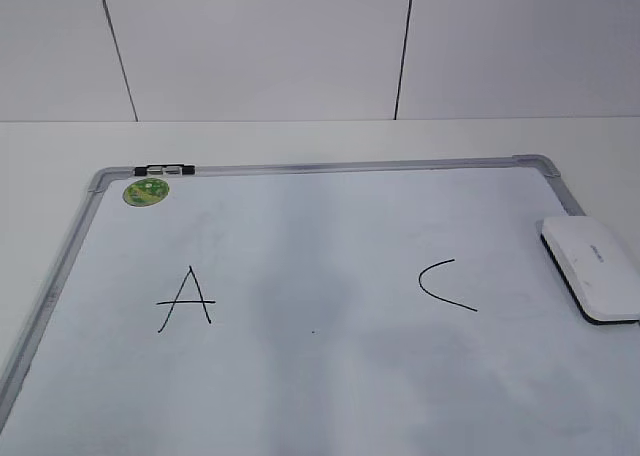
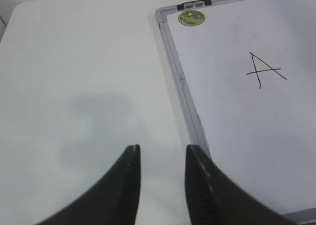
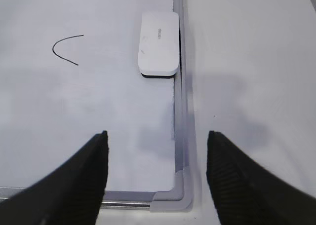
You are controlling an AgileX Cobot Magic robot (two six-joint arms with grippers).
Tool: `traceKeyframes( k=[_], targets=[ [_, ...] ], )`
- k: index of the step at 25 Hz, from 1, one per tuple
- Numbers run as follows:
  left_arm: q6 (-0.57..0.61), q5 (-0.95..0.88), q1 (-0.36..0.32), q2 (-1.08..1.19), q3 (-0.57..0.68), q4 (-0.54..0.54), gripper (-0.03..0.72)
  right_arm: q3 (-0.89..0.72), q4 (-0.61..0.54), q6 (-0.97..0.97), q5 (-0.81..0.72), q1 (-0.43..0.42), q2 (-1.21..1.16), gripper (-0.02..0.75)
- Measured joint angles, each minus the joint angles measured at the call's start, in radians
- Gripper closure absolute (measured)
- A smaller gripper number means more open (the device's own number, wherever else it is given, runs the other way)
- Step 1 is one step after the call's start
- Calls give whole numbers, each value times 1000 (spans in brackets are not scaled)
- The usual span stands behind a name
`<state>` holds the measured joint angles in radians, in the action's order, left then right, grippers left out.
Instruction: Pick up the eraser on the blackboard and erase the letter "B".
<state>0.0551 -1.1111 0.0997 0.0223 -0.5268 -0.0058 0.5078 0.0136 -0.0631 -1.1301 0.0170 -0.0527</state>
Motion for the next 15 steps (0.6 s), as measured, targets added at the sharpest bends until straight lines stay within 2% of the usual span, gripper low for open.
traceKeyframes(
  k=[4, 15],
  targets=[
    [0, 3, 0, -12, 2, 18, 454, -17, 0, -2, -14, 0, 67, 267],
    [0, 2, -11, -12, 2, 16, 455, -19, 0, 2, -17, 0, 69, 267]
  ],
)
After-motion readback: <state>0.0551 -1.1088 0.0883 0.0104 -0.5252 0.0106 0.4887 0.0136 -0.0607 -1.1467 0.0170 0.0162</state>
